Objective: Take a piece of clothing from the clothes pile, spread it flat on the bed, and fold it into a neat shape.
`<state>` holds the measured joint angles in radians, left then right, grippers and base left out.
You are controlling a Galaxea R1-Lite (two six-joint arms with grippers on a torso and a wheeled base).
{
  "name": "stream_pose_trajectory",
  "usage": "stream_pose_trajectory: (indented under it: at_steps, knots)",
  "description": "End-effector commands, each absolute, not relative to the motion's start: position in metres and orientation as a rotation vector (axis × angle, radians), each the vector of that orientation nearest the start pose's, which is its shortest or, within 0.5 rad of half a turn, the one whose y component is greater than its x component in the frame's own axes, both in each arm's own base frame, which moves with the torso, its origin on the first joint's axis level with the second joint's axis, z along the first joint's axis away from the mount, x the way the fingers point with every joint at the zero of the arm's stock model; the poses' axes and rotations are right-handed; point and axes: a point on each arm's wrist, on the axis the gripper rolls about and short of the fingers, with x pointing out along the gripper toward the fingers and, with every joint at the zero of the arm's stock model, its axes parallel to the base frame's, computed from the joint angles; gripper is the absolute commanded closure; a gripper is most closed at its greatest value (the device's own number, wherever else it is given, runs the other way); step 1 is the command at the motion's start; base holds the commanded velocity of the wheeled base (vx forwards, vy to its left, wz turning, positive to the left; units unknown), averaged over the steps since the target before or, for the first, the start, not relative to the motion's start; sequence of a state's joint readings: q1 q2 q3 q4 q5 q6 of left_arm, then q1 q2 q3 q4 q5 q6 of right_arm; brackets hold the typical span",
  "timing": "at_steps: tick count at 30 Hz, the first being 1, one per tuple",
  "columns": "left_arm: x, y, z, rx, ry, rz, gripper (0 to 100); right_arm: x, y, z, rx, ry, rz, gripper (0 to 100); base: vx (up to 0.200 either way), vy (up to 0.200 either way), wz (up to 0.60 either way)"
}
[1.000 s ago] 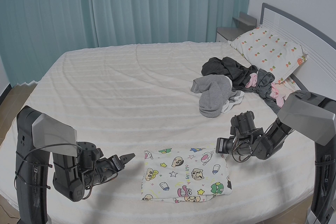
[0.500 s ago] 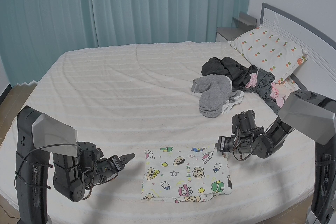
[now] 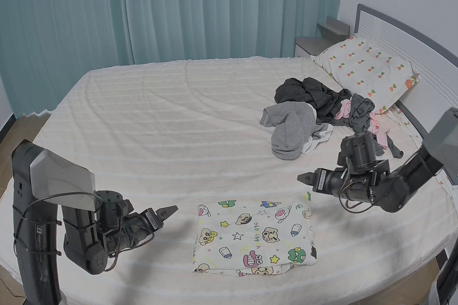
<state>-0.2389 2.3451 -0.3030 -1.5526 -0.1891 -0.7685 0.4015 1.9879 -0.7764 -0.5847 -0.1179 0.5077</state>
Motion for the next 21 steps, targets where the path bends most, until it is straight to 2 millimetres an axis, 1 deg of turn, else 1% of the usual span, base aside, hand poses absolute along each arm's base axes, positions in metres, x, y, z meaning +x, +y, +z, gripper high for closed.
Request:
stream_pose_trajectory:
  at_steps: [1,2,3,5,7,9,11,12,15,18,20,21]
  knots:
    - [0.234,-0.048,0.078,-0.701,0.309,-0.256,0,0.19,0.095,0.168,0.343,0.378,0.099,0,0.0,0.0,0.0]
    - [0.223,-0.047,0.087,-0.649,0.273,-0.269,0,0.175,0.089,0.171,0.322,0.367,0.081,0,0.0,0.0,0.0]
    - [0.207,-0.045,0.094,-0.577,0.245,-0.275,0,0.158,0.079,0.171,0.287,0.363,0.043,0,0.0,0.0,0.0]
    - [0.191,-0.043,0.099,-0.49,0.217,-0.27,0,0.141,0.068,0.172,0.272,0.347,0.013,0,0.0,0.0,0.0]
    - [0.18,-0.042,0.11,-0.432,0.154,-0.207,0,0.119,0.053,0.175,0.293,0.305,-0.011,0,0.0,0.0,0.0]
    - [0.172,-0.039,0.115,-0.413,0.136,-0.128,0,0.106,0.038,0.174,0.31,0.279,-0.069,0,0.0,0.0,0.0]
    - [0.162,-0.037,0.124,-0.384,0.101,-0.102,0,0.094,0.027,0.172,0.325,0.252,-0.118,0,0.0,0.0,0.0]
    - [0.158,-0.036,0.128,-0.374,0.087,-0.099,0,0.09,0.024,0.171,0.33,0.244,-0.129,0,0.0,0.0,0.0]
    - [0.138,-0.03,0.145,-0.327,0.012,-0.07,0,0.073,0.014,0.17,0.352,0.194,-0.168,0,0.0,0.0,0.0]
    - [0.123,-0.025,0.16,-0.27,-0.016,-0.015,0,0.061,0.007,0.166,0.362,0.166,-0.199,0,0.0,0.0,0.0]
    - [0.099,-0.018,0.182,-0.255,-0.041,0.014,0,0.049,0.002,0.158,0.352,0.138,-0.241,0,0.0,0.0,0.0]
    - [0.093,-0.017,0.186,-0.256,-0.044,0.015,0,0.046,0.001,0.156,0.343,0.132,-0.244,0,0.0,0.0,0.0]
